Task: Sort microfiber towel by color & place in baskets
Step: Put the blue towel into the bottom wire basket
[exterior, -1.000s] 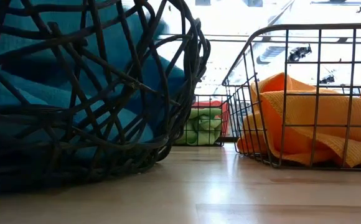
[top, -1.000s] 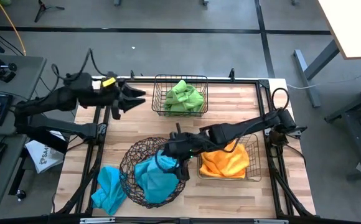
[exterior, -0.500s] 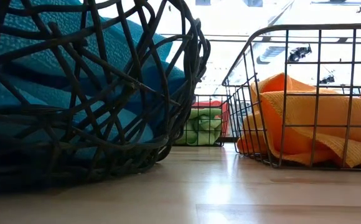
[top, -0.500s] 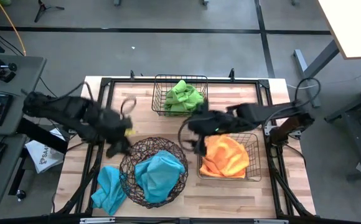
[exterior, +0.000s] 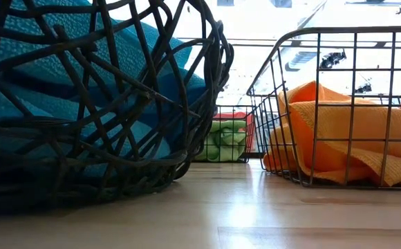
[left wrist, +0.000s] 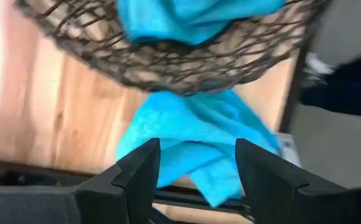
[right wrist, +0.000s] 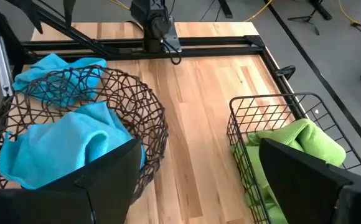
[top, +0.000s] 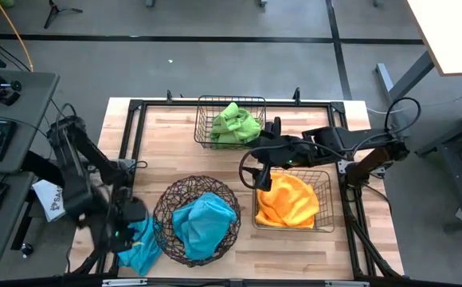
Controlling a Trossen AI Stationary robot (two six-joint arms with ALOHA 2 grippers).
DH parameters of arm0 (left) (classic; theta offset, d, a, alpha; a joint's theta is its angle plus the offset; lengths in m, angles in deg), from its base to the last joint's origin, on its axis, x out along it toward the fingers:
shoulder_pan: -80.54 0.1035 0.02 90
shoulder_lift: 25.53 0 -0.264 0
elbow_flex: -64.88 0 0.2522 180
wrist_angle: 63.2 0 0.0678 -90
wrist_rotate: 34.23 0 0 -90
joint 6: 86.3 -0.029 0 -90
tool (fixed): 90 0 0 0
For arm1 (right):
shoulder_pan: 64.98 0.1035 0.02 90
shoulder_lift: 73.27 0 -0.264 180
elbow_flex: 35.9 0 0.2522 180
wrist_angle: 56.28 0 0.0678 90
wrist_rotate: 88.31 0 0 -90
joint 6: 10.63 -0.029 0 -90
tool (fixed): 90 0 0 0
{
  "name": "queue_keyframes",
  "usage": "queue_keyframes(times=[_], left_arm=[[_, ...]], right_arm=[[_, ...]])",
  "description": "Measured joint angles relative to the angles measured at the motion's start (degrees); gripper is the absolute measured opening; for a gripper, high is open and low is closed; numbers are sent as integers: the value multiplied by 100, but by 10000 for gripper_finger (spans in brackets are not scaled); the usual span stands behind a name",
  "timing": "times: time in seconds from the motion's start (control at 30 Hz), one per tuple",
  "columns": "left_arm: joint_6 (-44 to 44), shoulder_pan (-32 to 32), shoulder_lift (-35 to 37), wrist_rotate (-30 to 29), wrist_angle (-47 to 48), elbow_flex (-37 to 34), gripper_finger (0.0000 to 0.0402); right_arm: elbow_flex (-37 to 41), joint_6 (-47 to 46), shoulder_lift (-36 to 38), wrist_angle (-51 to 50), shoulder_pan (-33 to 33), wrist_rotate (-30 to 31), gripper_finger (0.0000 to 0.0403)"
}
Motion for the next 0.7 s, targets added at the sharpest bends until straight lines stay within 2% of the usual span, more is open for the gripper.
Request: queue_keyframes(times=[0.13, 0.33, 0.43, 0.7], left_arm=[[801, -409, -395, -70, 140, -2, 197], [560, -688, -664, 426, -340, -2, 197], [574, -703, -679, 557, -278, -2, 202], [868, -680, -676, 535, 34, -2, 255]], right_arm=[[2, -2, -37, 11, 0, 10, 320], [2, -142, -49, 24, 0, 12, 320], [2, -142, -49, 22, 4, 10, 320], [2, -138, -49, 18, 7, 10, 320]])
